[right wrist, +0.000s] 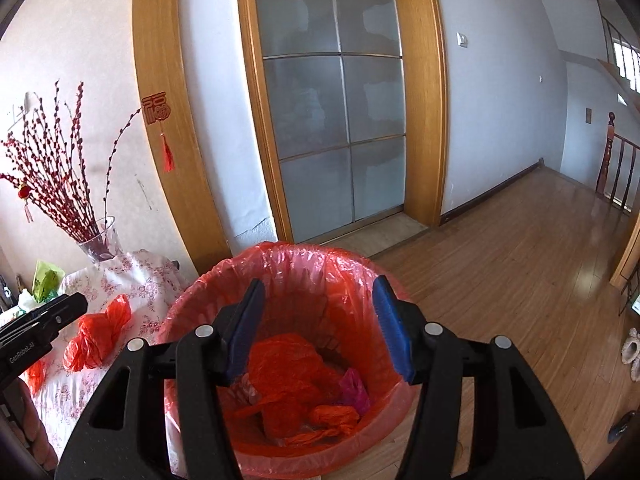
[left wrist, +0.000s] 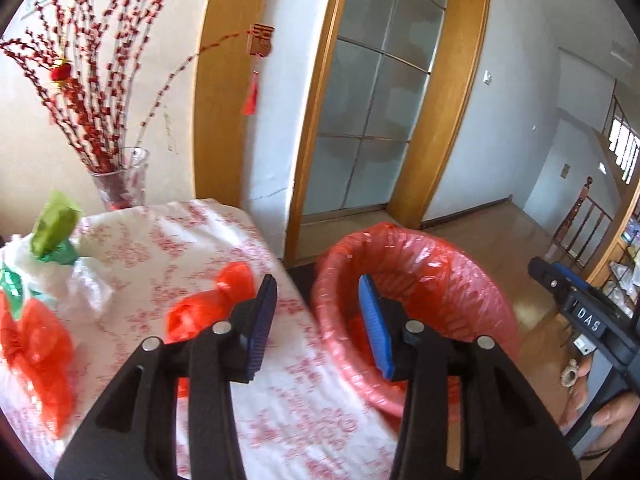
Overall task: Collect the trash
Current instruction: 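Open both grippers to drop the red bags, then move back toward the table, then grasp a red plastic bag with the right gripper while the left gripper grasps another red bag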
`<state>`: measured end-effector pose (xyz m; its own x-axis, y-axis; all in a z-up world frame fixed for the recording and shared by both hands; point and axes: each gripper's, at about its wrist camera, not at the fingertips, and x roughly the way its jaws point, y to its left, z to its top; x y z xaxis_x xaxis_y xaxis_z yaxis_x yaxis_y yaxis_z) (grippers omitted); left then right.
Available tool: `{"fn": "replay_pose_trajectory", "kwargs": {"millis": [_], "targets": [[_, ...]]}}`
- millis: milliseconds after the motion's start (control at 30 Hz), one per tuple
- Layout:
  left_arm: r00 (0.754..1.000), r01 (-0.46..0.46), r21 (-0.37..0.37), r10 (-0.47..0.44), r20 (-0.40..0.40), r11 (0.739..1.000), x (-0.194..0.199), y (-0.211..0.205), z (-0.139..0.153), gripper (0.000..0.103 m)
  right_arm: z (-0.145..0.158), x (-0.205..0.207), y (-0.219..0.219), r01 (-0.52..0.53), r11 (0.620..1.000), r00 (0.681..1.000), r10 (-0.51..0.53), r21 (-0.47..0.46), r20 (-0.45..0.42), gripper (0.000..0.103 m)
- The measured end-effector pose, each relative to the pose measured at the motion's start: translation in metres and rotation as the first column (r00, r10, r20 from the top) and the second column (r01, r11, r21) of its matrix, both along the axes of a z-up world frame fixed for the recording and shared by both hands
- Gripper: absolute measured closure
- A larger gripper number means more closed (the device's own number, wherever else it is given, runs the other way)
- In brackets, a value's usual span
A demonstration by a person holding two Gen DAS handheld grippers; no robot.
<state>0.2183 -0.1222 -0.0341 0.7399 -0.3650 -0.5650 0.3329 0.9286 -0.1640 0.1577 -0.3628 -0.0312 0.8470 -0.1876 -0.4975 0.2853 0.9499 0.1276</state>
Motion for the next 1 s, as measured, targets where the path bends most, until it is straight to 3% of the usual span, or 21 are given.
{"fn": "replay_pose_trajectory", "kwargs": {"millis": [333, 933, 1000], "targets": [[0.984, -0.168, 0.057, 0.164, 0.063, 0.984, -0.021, 0.08, 0.009, 0.055, 0.003, 0.011, 0.059, -0.123, 0.992, 0.992, 0.123, -0.021, -0.016, 0.046], [0.905, -0.425, 0.092, 0.421, 0.064, 0.9, -0.043, 0.209, 0.001, 0.053, -0.017, 0.06, 0.2, -0.379, 0.925, 0.919, 0.376, -0.005, -0.117, 0.046], [0.897, -0.442, 0.096, 0.438, 0.059, 0.892, -0.045, 0.221, -0.002, 0.053, -0.023, 0.068, 0.214, -0.391, 0.92, 0.912, 0.385, -0.013, -0.141, 0.038]]}}
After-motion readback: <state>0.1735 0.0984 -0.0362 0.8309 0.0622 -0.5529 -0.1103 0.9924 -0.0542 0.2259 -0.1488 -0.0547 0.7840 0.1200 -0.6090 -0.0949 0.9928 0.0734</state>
